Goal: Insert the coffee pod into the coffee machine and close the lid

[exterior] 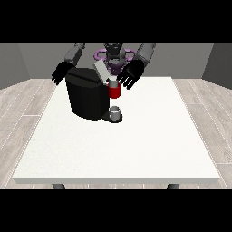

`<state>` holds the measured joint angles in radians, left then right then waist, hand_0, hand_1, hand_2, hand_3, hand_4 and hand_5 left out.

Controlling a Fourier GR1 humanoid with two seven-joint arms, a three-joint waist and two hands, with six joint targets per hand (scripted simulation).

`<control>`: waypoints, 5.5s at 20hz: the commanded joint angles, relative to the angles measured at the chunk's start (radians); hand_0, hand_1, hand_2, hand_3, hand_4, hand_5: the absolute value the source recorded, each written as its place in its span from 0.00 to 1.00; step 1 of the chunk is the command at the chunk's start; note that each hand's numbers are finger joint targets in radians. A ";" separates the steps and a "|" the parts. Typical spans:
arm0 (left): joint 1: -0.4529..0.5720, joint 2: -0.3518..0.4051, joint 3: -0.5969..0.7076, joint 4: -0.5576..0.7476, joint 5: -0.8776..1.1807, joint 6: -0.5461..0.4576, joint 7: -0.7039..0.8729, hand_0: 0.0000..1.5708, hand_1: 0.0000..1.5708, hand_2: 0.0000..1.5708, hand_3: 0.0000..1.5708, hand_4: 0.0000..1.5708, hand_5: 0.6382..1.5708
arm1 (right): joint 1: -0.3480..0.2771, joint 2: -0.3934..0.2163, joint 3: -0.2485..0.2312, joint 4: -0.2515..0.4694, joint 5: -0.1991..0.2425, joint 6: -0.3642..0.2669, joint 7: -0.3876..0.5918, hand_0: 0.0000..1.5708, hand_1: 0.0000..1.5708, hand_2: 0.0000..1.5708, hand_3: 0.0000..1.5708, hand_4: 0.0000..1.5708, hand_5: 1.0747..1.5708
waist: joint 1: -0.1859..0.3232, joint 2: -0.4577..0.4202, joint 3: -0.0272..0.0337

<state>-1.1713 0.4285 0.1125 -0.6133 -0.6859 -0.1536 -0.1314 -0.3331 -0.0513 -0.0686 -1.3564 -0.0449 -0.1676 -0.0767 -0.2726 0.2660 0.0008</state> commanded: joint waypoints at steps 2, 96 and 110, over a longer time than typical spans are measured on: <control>0.001 0.002 -0.008 0.000 -0.018 0.010 -0.014 0.67 0.67 0.72 0.61 0.23 1.00 | -0.003 0.018 0.005 0.012 0.007 -0.014 -0.037 0.00 0.00 0.00 0.00 0.29 1.00 | 0.006 0.020 -0.0006; 0.923 -0.387 0.054 -0.824 0.705 -0.078 0.112 0.00 0.00 0.00 0.00 0.00 1.00 | -0.246 -0.111 -0.037 0.328 0.038 0.215 -0.024 0.00 0.00 0.00 0.00 0.00 1.00 | 0.433 -0.230 -0.0006; 0.911 -0.358 0.030 -0.774 0.691 -0.053 0.060 0.00 0.00 0.00 0.00 0.00 1.00 | -0.376 -0.100 -0.007 0.363 0.086 0.220 -0.004 0.00 0.00 0.00 0.00 0.00 1.00 | 0.423 -0.179 -0.0007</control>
<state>-0.2628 0.0886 0.1817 -1.3672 0.0205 -0.2173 -0.0867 -0.6714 -0.1552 -0.0821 -1.0488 0.0191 0.0599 -0.0917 0.1266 0.0651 -0.0027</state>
